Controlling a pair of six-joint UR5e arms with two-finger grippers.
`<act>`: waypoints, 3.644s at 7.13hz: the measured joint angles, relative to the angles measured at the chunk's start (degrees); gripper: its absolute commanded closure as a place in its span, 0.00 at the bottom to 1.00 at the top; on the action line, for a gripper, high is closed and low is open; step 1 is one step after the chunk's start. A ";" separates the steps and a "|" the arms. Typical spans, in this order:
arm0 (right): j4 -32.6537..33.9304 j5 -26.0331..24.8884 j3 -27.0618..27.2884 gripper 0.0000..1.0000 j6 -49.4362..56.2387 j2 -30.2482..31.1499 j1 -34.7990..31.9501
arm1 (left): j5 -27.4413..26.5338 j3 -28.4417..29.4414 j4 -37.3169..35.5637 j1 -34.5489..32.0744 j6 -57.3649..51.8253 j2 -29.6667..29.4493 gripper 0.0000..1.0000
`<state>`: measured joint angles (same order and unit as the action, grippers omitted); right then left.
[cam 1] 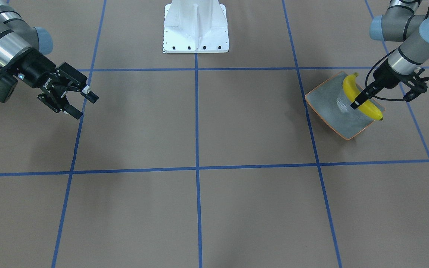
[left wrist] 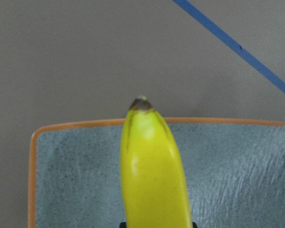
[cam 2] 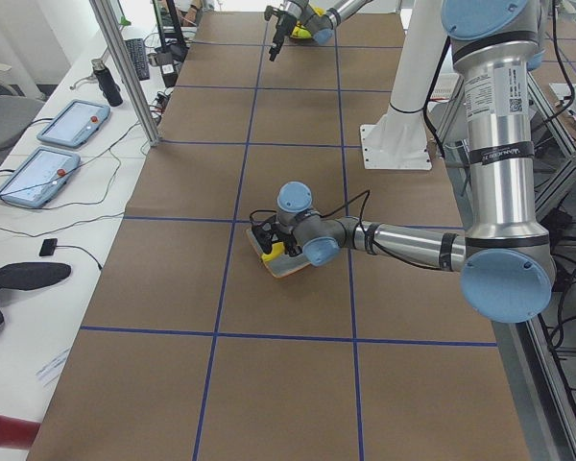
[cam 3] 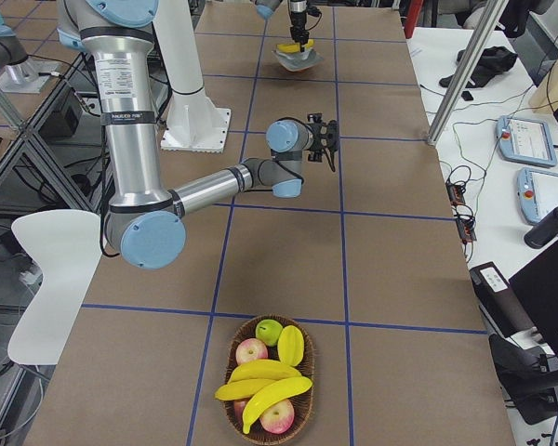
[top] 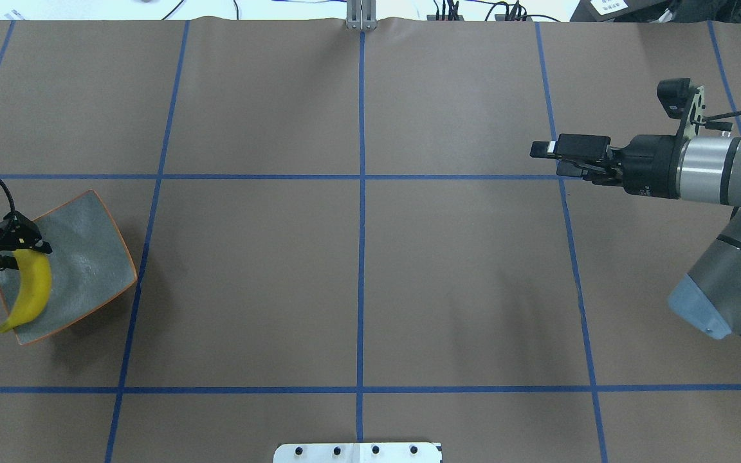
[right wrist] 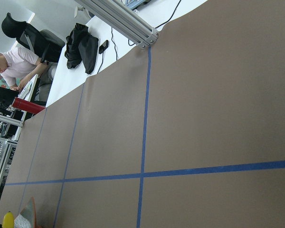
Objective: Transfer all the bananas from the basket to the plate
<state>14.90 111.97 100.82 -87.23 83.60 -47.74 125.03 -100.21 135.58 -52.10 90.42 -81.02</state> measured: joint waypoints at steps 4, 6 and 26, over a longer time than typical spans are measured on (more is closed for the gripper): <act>-0.08 0.08 0.69 0.00 -0.53 -0.11 -0.36 | 0.32 0.33 0.09 0.06 -0.07 0.11 0.01; 0.02 0.29 0.54 0.00 -0.34 0.88 -1.55 | 0.83 -1.86 0.24 -0.35 -0.07 -0.29 0.01; 60.29 28.45 -34.32 0.13 145.41 10.57 -59.03 | 2.88 -7.46 0.23 -5.74 -8.84 -1.16 0.01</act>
<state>75.19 140.43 66.50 58.18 94.16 -106.78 127.91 -107.67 135.81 -57.83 81.58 -82.18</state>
